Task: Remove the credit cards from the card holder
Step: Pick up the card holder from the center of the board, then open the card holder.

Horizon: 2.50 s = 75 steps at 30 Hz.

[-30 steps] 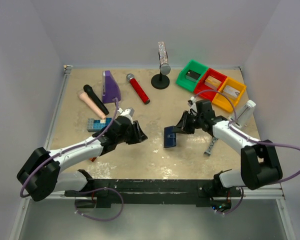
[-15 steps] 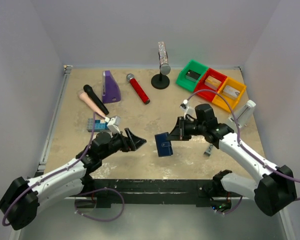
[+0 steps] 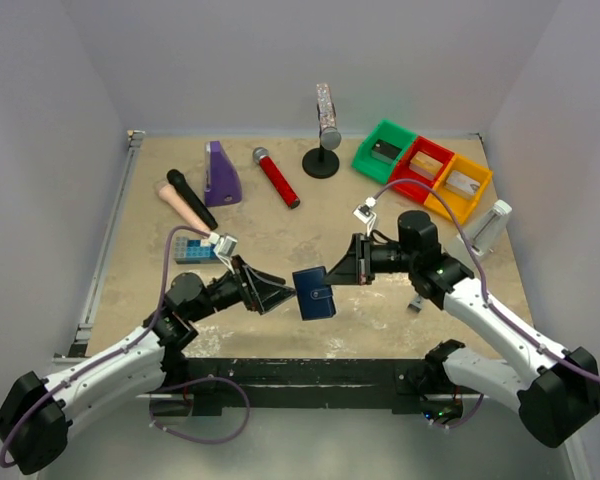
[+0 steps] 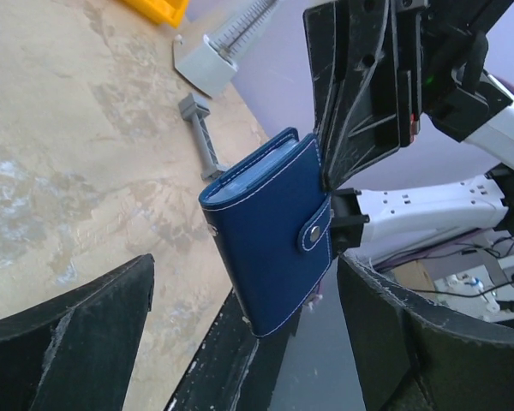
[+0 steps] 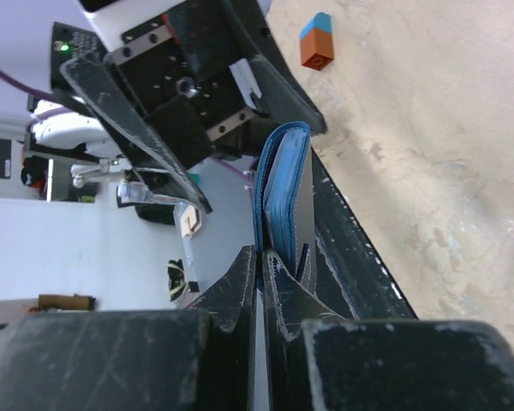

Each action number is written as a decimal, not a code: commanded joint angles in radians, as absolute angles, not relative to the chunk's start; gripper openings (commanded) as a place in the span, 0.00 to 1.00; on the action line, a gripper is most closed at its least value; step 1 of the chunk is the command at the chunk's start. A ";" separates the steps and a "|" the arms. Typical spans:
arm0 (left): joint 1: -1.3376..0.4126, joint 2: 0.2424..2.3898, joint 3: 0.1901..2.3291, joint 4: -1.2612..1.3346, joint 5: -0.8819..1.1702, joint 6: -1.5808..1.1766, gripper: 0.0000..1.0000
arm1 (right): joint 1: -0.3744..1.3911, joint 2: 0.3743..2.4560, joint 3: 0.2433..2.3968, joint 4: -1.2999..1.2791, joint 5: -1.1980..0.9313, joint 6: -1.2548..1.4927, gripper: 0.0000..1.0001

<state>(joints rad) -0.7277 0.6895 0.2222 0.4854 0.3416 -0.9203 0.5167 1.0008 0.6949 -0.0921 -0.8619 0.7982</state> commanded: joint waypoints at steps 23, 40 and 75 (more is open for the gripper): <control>-0.726 0.830 0.221 0.914 0.561 -1.035 0.72 | 0.572 1.022 0.680 0.222 -0.963 0.976 0.00; -0.726 0.805 0.219 0.868 0.557 -1.016 0.44 | 0.574 1.049 0.676 0.216 -0.962 0.959 0.00; -0.724 0.762 0.296 0.747 0.511 -0.971 0.43 | 0.572 1.046 0.681 0.146 -0.965 0.891 0.00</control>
